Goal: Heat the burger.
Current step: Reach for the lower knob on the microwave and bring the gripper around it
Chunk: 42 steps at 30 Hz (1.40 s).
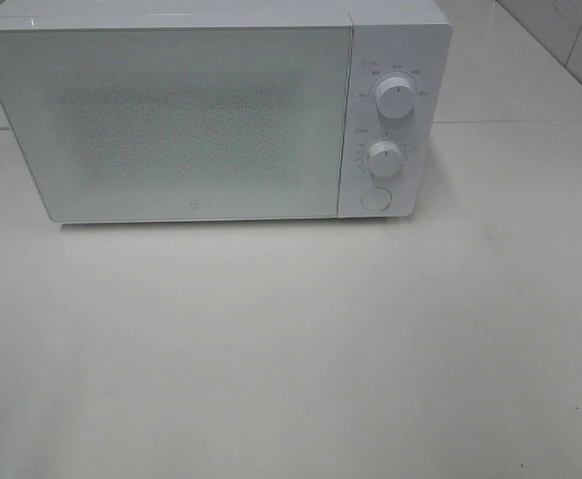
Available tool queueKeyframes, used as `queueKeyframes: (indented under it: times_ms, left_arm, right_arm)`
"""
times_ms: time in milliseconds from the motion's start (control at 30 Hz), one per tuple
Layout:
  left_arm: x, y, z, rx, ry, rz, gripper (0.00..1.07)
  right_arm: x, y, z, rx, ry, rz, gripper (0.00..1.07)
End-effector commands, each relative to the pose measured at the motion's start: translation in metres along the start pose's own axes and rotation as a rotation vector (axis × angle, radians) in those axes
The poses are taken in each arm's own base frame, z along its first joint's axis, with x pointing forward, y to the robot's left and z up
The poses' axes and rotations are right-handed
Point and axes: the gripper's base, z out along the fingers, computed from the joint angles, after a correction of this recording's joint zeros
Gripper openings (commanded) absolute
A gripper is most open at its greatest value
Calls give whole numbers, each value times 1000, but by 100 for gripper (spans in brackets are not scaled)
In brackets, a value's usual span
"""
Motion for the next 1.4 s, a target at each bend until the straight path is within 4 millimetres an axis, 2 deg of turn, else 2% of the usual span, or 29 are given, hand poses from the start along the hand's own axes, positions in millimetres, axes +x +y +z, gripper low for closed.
queueKeyframes:
  times_ms: [33, 300, 533, 1067, 1400]
  left_arm:
    - [2, -1, -3, -1, -30, 2, 100]
    - [2, -1, -3, -1, -30, 2, 100]
    - [2, -1, -3, -1, -30, 2, 100]
    - [2, -1, -3, -1, -30, 2, 100]
    - [2, -1, -3, -1, -30, 2, 100]
  right_arm:
    - [-10, 0, 3, 14, -51, -5, 71]
    - [-27, 3, 21, 3, -77, -13, 71]
    - [-37, 6, 47, 2, -34, -25, 71]
    - [-55, 12, 100, -19, -20, -39, 71]
    - [-58, 15, 124, -30, -14, -48, 71]
